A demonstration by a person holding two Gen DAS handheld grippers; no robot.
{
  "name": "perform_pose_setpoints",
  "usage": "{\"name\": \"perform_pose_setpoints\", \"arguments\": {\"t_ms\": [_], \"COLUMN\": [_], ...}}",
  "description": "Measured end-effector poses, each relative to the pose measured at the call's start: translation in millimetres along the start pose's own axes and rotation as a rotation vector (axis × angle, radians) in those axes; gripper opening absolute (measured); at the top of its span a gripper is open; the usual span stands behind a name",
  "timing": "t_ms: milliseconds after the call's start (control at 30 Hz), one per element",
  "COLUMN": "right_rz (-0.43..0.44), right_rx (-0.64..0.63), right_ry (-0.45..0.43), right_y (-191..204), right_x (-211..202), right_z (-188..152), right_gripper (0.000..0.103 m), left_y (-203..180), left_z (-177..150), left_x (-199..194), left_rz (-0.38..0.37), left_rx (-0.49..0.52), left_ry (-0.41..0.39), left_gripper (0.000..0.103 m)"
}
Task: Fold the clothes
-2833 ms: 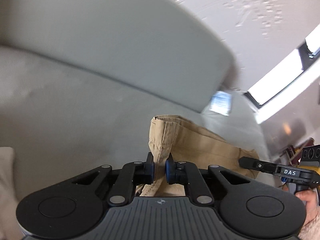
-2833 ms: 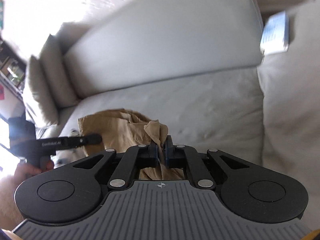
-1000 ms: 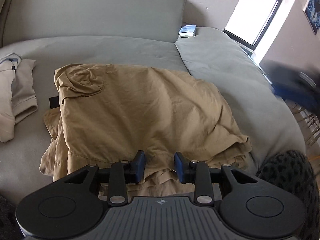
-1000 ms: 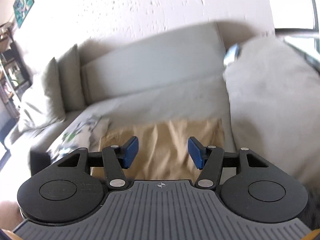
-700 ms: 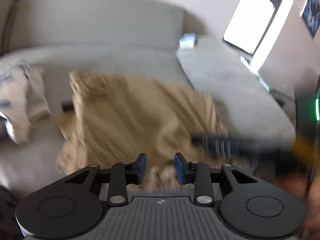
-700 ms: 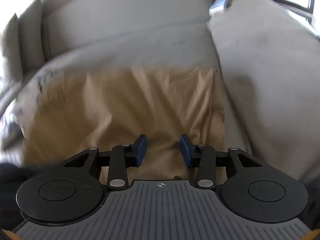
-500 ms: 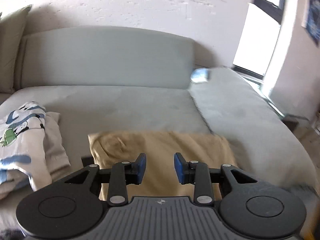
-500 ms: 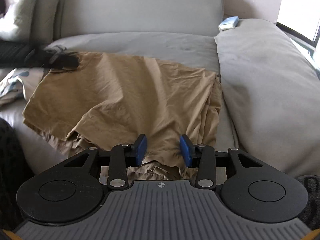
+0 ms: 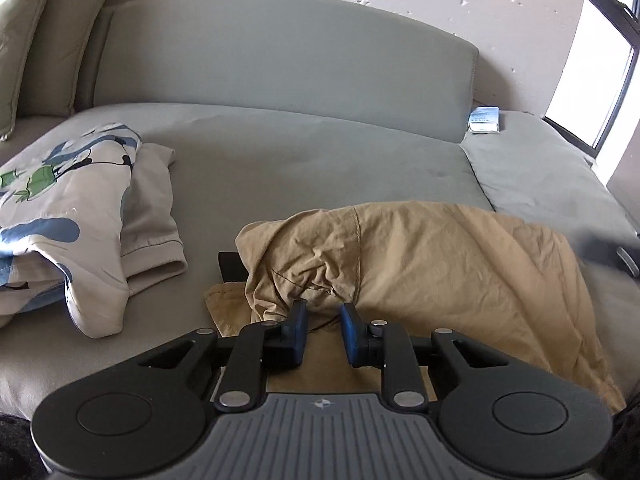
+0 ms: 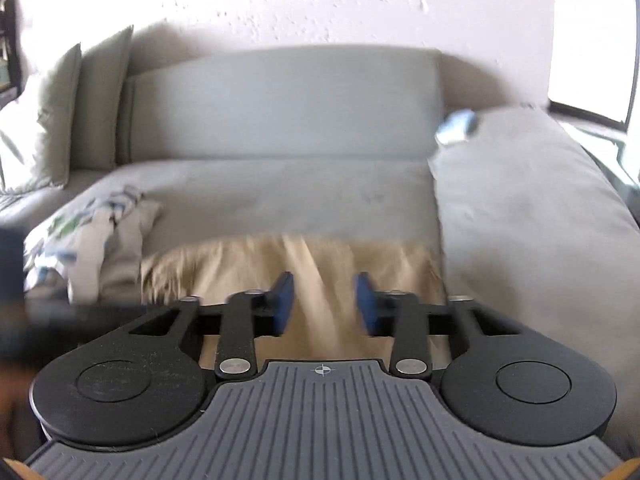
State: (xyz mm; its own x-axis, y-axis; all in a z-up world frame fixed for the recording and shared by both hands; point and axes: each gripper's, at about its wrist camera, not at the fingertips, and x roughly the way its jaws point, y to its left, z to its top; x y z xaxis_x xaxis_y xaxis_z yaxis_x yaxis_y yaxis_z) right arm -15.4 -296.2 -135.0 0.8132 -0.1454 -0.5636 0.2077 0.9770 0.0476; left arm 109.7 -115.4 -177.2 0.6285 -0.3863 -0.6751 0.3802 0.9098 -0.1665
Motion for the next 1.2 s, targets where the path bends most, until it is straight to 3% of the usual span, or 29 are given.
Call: {"name": "perform_pose_setpoints", "arguments": {"t_ms": [33, 200, 333, 367, 433, 567, 700, 833, 967, 1067, 1200], "right_rz": [0.020, 0.052, -0.122, -0.172, -0.276, -0.335, -0.234, -0.004, 0.133, 0.042, -0.072], "right_rx": [0.011, 0.005, -0.028, -0.028, 0.036, 0.160, 0.234, 0.078, -0.103, -0.185, -0.109], "right_ry": [0.009, 0.083, 0.124, 0.138, 0.187, 0.288, 0.162, 0.098, 0.148, 0.217, 0.258], "right_y": [3.9, 26.1, 3.5, -6.0, -38.8, -87.7, -83.0, -29.0, 22.7, 24.3, -10.3], "right_x": [17.3, 86.1, 102.4, 103.8, 105.8, 97.3, 51.1, 19.5, 25.3, 35.8, 18.8], "right_z": [6.4, 13.3, 1.0, -2.2, -5.9, -9.4, -0.6, 5.5, -12.1, -35.2, -36.9], "right_gripper": [0.008, 0.015, 0.008, 0.014, 0.013, 0.015, 0.021, 0.044, 0.046, 0.042, 0.038], "left_y": [0.0, -1.9, -3.2, -2.6, -1.9, -0.4, -0.2, -1.9, -3.9, -5.5, -3.7], "left_z": [-1.3, 0.9, 1.7, 1.6, 0.6, 0.0, 1.0, 0.9, 0.0, -2.1, -3.1], "left_x": [-0.1, 1.3, 2.5, 3.1, 3.2, 3.7, 3.9, 3.3, 2.8, 1.6, -4.3], "left_rz": [0.000, 0.012, 0.012, 0.010, 0.008, 0.006, 0.006, 0.012, 0.016, 0.017, 0.013], "left_rx": [0.001, 0.026, 0.030, 0.028, 0.025, 0.021, 0.021, 0.028, 0.058, 0.082, 0.081], "left_ry": [-0.001, 0.015, 0.025, 0.026, 0.025, 0.025, 0.027, 0.027, 0.024, 0.026, 0.033], "left_gripper": [0.022, 0.022, 0.022, 0.022, 0.022, 0.022, 0.022, 0.022, 0.022, 0.022, 0.022]}}
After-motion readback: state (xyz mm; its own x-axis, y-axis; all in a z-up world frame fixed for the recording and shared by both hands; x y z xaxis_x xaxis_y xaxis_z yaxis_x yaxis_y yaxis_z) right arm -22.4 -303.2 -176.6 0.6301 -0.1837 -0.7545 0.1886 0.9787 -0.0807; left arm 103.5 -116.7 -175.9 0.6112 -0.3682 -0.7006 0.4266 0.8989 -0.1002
